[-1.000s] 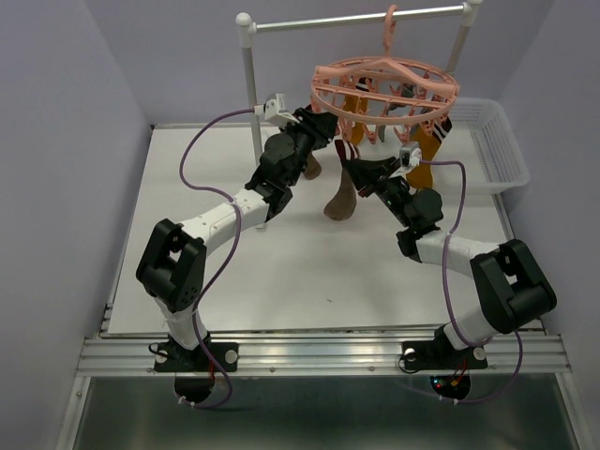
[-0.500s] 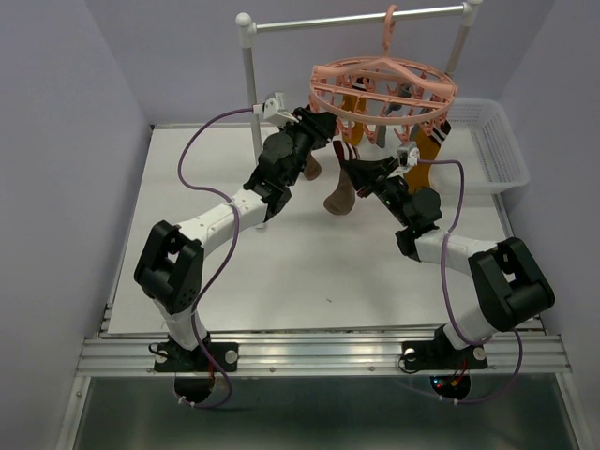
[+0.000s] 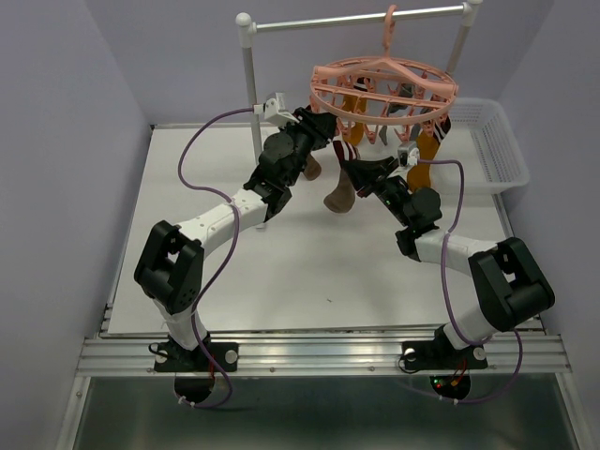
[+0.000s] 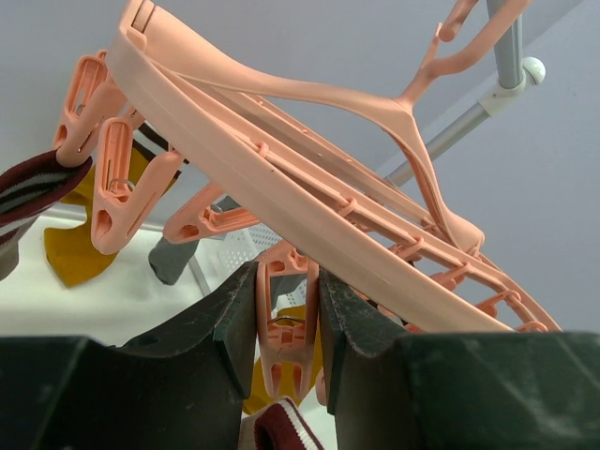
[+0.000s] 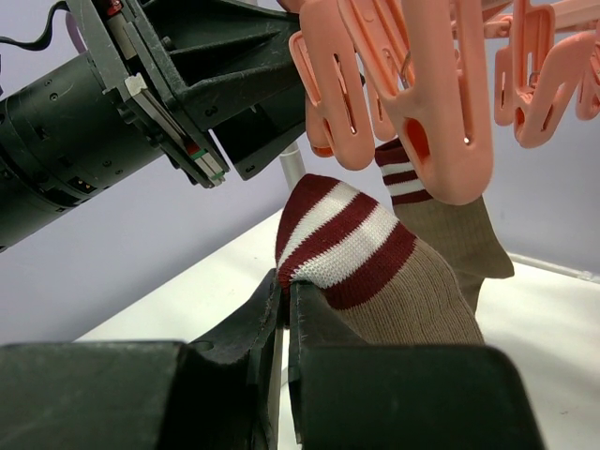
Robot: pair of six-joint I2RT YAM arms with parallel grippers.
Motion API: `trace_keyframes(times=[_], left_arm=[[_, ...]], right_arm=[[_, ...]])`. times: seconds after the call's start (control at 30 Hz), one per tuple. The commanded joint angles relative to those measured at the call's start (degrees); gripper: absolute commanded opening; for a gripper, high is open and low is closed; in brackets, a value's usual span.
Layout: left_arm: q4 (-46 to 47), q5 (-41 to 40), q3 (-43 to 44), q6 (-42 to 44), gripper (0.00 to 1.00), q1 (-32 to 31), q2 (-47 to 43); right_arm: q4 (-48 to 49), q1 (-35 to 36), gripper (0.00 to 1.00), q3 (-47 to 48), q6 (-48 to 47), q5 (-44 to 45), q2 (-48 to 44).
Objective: Clip the socks to the hanger
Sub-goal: Clamp the sock onto the hanger.
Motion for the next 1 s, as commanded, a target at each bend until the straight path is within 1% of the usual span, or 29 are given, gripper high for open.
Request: trace_keyframes(times=[0.0, 0.7, 0.8, 0.97], left_arm=[[0.38, 0.09, 0.24, 0.08, 0.0, -0.1, -2.48], [0.2, 0.0, 0.24, -0.8, 0.0, -0.1, -1.86], [0.2, 0.09, 0.41, -0.71, 0.0, -0.1, -1.95], [0.2, 0.17, 0.41, -0.71, 0.0, -0.1, -2.04]], right_arm=[[19.91, 0.4, 0.01, 2.09, -0.75, -0.08, -0.1], [21.32, 0.4, 0.01, 1.21, -2.07, -0.87, -2.29], [20.36, 0.4, 0.01, -0.97, -2.85, -0.61, -3.69], [19.03, 0.4, 0.01, -4.32, -4.0, 2.73, -5.98]])
